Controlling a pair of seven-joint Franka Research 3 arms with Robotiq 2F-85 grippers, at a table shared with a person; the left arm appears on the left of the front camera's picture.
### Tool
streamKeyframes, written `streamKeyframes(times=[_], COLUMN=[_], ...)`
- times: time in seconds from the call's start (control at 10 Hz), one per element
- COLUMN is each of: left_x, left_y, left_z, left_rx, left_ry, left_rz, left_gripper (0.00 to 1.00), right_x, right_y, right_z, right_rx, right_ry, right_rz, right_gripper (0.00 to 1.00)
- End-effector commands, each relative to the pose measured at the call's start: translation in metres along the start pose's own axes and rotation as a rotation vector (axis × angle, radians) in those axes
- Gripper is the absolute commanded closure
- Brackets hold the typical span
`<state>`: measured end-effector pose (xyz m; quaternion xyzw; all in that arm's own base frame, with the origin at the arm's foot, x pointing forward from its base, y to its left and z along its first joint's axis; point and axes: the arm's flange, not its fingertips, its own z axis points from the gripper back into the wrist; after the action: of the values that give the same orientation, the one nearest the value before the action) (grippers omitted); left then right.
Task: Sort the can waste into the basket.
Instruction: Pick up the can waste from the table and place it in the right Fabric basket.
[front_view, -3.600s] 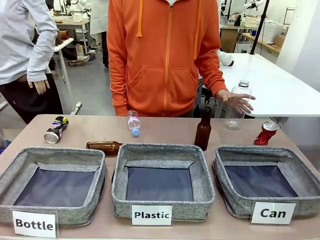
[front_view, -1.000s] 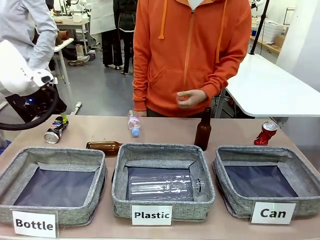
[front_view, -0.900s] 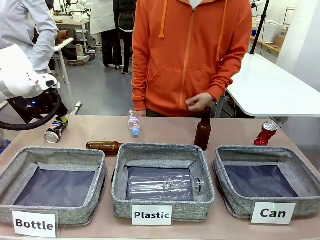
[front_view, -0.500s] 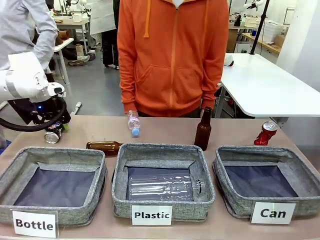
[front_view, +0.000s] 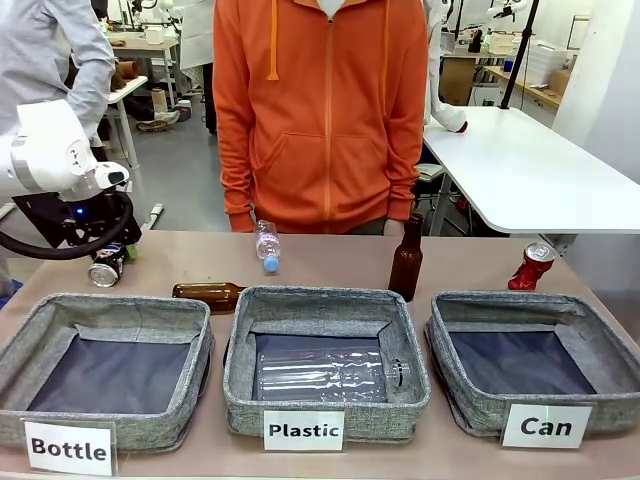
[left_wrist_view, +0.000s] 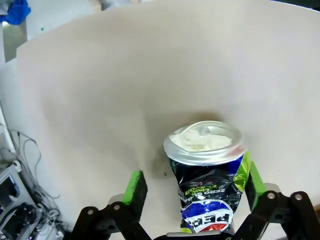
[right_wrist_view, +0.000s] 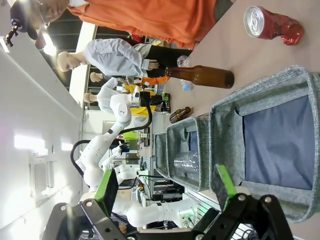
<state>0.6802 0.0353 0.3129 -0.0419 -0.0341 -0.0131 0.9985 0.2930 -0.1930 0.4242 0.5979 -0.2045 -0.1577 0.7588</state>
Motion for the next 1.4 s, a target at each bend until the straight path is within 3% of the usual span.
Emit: streamKeyframes(times=[0.0, 0.1, 0.3, 0.4, 0.6, 0.9, 1.1, 1.3], left_x=[0.005, 0.003, 0.000, 0.000, -0.007, -0.043, -0.105, -0.210], left_y=[-0.003, -0.003, -0.003, -0.004, -0.005, -0.001, 0.001, 0.007], left_z=[0.000, -0.001, 0.000, 0.000, 0.010, 0.069, 0.137, 0.187], left_rx=[0.030, 0.036, 0.031, 0.034, 0.013, -0.108, -0.251, -0.336], left_ry=[0.019, 0.017, 0.028, 0.033, 0.027, -0.040, -0.021, 0.007], left_rz=[0.018, 0.023, 0.027, 0.031, 0.031, -0.014, -0.171, -0.509], left_gripper=[0.60, 1.00, 1.00, 0.86, 1.00, 1.00, 1.00, 1.00], right_x=[0.001, 0.001, 0.001, 0.001, 0.001, 0.001, 0.001, 0.001], right_y=[0.001, 0.001, 0.001, 0.001, 0.001, 0.001, 0.001, 0.001], right_z=[0.000, 0.000, 0.000, 0.000, 0.000, 0.000, 0.000, 0.000], right_rx=[0.020, 0.020, 0.020, 0.020, 0.020, 0.020, 0.020, 0.020], right_ry=[-0.010, -0.010, -0.010, -0.010, -0.010, -0.010, -0.010, -0.010], right_rz=[0.021, 0.021, 0.021, 0.021, 0.021, 0.021, 0.021, 0.021], right_gripper=[0.00, 0.00, 0.00, 0.00, 0.00, 0.00, 0.00, 0.00])
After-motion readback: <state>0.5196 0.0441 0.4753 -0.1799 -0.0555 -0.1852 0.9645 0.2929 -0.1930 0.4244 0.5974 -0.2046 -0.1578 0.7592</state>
